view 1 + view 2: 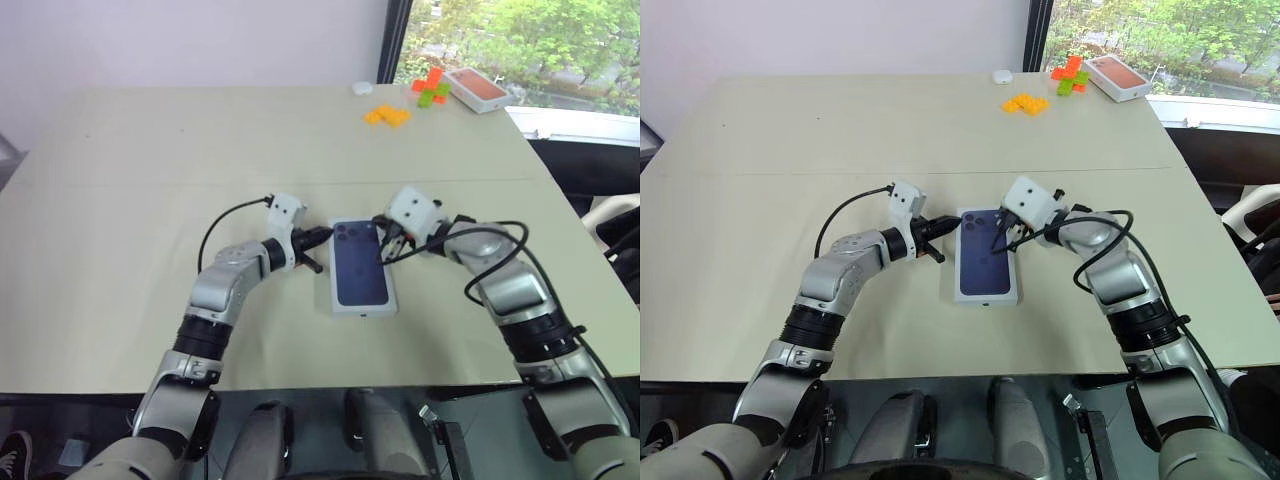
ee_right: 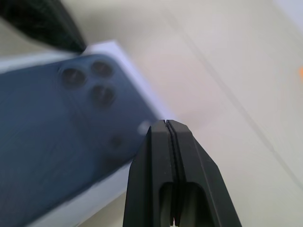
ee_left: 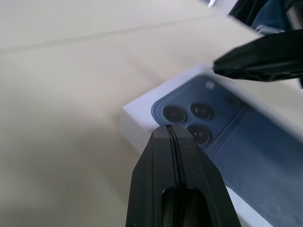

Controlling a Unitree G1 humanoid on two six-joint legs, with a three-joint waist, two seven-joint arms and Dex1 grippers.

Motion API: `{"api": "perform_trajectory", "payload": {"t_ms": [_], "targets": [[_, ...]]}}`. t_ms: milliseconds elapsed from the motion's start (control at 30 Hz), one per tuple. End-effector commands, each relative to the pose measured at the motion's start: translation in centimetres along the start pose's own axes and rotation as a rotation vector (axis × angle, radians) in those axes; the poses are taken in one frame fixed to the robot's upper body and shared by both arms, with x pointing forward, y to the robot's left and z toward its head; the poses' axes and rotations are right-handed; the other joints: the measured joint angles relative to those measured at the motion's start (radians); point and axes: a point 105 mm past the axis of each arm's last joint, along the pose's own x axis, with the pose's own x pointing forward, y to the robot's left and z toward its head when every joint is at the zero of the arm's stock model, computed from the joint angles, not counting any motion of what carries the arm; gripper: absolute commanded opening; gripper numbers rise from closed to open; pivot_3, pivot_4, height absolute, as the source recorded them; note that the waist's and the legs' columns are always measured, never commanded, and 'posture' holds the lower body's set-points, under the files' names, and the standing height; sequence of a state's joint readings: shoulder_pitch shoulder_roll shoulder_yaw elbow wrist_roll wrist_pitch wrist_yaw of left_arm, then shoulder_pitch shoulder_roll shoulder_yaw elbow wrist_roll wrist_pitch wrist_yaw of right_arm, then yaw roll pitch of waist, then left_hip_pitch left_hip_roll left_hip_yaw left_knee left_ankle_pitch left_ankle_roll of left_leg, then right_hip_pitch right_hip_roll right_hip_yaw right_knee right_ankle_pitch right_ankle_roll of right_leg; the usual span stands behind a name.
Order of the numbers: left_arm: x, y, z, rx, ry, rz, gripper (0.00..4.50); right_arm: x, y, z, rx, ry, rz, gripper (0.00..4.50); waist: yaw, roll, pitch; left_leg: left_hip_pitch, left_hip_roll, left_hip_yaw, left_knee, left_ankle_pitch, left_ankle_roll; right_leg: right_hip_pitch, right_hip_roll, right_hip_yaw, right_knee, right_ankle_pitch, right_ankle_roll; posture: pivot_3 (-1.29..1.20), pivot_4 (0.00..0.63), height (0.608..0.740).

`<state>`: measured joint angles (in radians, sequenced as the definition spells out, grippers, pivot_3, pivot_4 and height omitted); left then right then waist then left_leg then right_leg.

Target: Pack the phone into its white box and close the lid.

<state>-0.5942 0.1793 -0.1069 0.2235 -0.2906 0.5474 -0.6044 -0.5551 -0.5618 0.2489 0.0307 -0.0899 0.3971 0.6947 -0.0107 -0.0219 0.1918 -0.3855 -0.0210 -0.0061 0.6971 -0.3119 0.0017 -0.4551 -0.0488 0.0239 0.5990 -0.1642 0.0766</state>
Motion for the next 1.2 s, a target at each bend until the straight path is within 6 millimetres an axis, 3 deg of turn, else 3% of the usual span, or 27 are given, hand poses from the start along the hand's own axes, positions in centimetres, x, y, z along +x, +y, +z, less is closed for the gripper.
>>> {"api": "perform_trajectory", "payload": {"t_ms": [33, 167, 433, 700, 1033, 1200], "targets": [[-0.4, 0.0, -2.0, 0.02, 0.095, 0.004, 0.0, -0.4, 1.0, -0.6, -0.016, 0.029, 0.046, 0.02, 0.0, 0.0, 0.0, 0.002, 0.0, 0.0, 0.0, 0.0, 0.0, 0.002, 0.0, 0.0, 0.0, 0.0, 0.0, 0.0, 0.15, 0.74], [-1.7, -0.2, -2.6, 0.016, 0.122, -0.009, 0.0, -1.8, 2.0, -0.5, -0.012, 0.009, 0.125, 0.02, 0.0, 0.0, -0.001, 0.017, 0.0, -0.001, -0.004, -0.001, 0.002, 0.018, 0.001, -0.001, -0.004, -0.001, 0.0, 0.0, 0.15, 0.74], [-5.2, -3.8, -3.8, 0.006, 0.163, -0.172, 0.0, -5.5, 6.0, 0.2, 0.045, -0.026, 0.368, 0.02, -0.003, 0.0, -0.001, 0.016, 0.001, -0.002, -0.004, -0.002, 0.002, 0.017, 0.001, -0.001, -0.004, -0.002, 0.001, 0.0, 0.15, 0.74], [-7.6, -5.8, -4.0, 0.05, 0.189, -0.331, 0.0, -7.4, 8.2, 0.2, 0.046, -0.01, 0.524, 0.02, -0.002, 0.0, -0.001, 0.015, 0.001, -0.002, -0.004, -0.002, 0.002, 0.016, 0.001, -0.001, -0.004, -0.005, 0.0, 0.0, 0.15, 0.74], [-8.4, -5.8, -4.0, 0.057, 0.191, -0.369, 0.0, -7.6, 8.8, -0.5, -0.003, 0.003, 0.551, 0.02, -0.001, 0.0, -0.001, 0.014, 0.001, -0.002, -0.004, -0.002, 0.002, 0.015, 0.001, -0.001, -0.004, -0.006, 0.002, 0.0, 0.15, 0.74], [-9.1, -4.9, -3.2, 0.034, 0.182, -0.336, 0.0, -6.6, 5.5, 1.5, 0.102, -0.099, 0.407, 0.02, -0.005, 0.0, 0.0, 0.014, 0.001, -0.002, -0.004, -0.002, 0.002, 0.015, 0.001, -0.001, -0.004, -0.006, 0.002, 0.0, 0.15, 0.74]]}}
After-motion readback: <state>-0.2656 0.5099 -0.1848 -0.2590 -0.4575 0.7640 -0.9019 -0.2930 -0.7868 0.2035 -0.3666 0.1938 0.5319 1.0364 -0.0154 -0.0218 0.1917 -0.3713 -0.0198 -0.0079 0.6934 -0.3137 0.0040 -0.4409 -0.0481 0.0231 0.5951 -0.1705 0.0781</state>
